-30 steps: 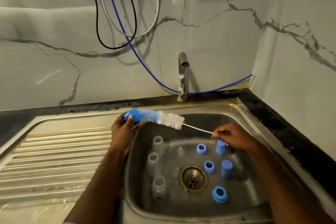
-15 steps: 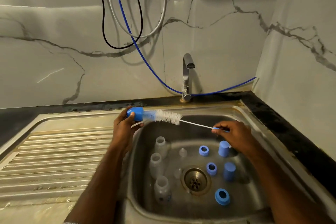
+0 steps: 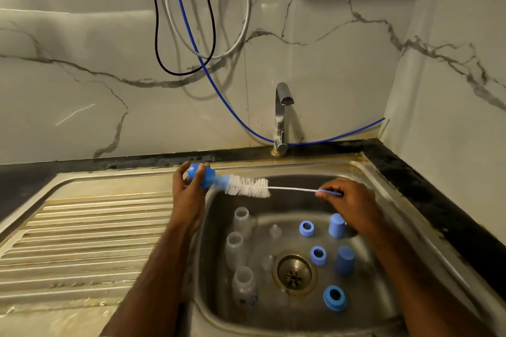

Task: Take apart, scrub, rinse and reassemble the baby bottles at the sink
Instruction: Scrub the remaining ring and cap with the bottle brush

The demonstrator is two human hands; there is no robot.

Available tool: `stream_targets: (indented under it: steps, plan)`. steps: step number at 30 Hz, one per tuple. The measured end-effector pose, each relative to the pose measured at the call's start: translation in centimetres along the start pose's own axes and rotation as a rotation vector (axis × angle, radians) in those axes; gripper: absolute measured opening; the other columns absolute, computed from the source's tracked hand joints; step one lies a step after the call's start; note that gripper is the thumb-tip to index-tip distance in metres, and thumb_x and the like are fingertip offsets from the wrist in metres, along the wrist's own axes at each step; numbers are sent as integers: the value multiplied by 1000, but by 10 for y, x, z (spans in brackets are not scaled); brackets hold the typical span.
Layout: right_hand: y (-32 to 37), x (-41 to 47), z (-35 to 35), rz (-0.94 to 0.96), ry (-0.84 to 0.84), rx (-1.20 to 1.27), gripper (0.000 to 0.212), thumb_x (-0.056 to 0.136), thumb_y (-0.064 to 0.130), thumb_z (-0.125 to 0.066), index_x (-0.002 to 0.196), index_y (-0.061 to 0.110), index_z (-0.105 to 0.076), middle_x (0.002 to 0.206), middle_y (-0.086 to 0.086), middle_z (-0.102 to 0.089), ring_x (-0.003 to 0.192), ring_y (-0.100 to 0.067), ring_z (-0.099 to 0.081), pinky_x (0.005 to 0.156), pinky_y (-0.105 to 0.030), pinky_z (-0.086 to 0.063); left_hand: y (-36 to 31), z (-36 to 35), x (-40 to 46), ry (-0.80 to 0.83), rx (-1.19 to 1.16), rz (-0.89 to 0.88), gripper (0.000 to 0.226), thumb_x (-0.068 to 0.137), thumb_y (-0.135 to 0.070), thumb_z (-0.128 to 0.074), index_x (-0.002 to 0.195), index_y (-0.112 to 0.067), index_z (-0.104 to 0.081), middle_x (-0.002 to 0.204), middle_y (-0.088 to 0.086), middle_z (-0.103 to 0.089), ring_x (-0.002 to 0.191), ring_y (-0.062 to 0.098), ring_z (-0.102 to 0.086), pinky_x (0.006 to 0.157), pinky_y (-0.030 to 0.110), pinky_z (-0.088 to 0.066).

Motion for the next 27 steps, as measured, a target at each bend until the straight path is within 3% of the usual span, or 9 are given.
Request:
stream_targets:
  steps: [2, 5, 8, 11, 14, 19, 21, 24, 27]
  plan:
    - [3, 1, 8, 28, -69, -21, 8, 90, 37, -71, 88, 29, -74, 81, 15, -68, 80, -5, -65, 79, -24, -50, 0, -5, -4, -13, -110, 41, 62, 86, -26, -67, 141, -7, -47, 135, 18, -58, 108, 27, -68, 72, 29, -62]
    - [7, -9, -10, -175, 267, 232, 29, 98, 37, -60, 80, 18, -73, 64, -6, -64, 63, -29, -59, 65, -25, -49, 2, -5, -5, -47, -295, 110, 48, 94, -22, -63, 139, -6, -52, 132, 17, -59, 113, 31, -65, 70, 34, -63]
    - [17, -27, -30, -285, 533, 363, 22, 96, 35, -65, 88, 15, -69, 53, 5, -54, 48, -10, -42, 45, -19, -35, 1, 2, 1, -58, -305, 110, 36, 95, -26, -63, 129, -16, -59, 132, 14, -59, 119, 34, -62, 81, 42, -63]
    - [15, -19, -31, -163, 348, 432, 22, 76, 15, -87, 80, 14, -65, 61, 6, -64, 51, 0, -52, 52, -20, -41, -3, 10, 5, -83, -313, 82, 43, 93, -27, -64, 133, -15, -58, 140, 16, -55, 125, 34, -59, 95, 44, -57]
    - [12, -7, -21, -84, 169, 482, 25, 74, 8, -86, 64, 17, -66, 56, 6, -61, 55, 0, -52, 60, -21, -42, -5, 11, 4, -94, -308, 71, 48, 91, -28, -64, 136, -13, -56, 142, 17, -55, 126, 32, -59, 98, 43, -55]
    - [17, -26, -32, -263, 609, 464, 38, 96, 33, -63, 82, -1, -71, 50, 0, -39, 43, -9, -30, 45, -24, -24, -3, 7, 2, -44, -345, 80, 75, 77, -43, -79, 138, -9, -54, 141, 21, -56, 128, 34, -59, 108, 51, -49]
    - [23, -28, -32, -245, 586, 449, 33, 96, 30, -64, 86, -1, -71, 52, -1, -48, 43, -8, -41, 44, -22, -33, -3, 10, 5, -62, -339, 85, 60, 86, -36, -71, 138, -9, -54, 141, 20, -56, 127, 33, -60, 103, 48, -53]
    - [22, -16, -27, -101, 358, 270, 6, 90, 24, -73, 86, 20, -76, 73, 2, -73, 68, -8, -68, 72, -29, -57, -1, 12, 7, -64, -262, 55, 38, 99, -22, -59, 136, -10, -56, 134, 14, -61, 120, 29, -64, 89, 37, -61]
    - [-3, -8, -31, -118, 240, -80, 14, 93, 44, -63, 83, 36, -69, 76, 12, -70, 74, -5, -66, 80, -39, -56, -4, 9, 5, -51, -22, -44, 39, 98, -17, -61, 136, -15, -57, 125, 8, -66, 115, 25, -68, 90, 37, -61]
Point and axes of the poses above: each hand's wrist, its own x-axis towards the middle knuckle, its own z-axis out of the back of the hand, y = z × x, the point moved 6 cm from there along x, towards the middle knuckle
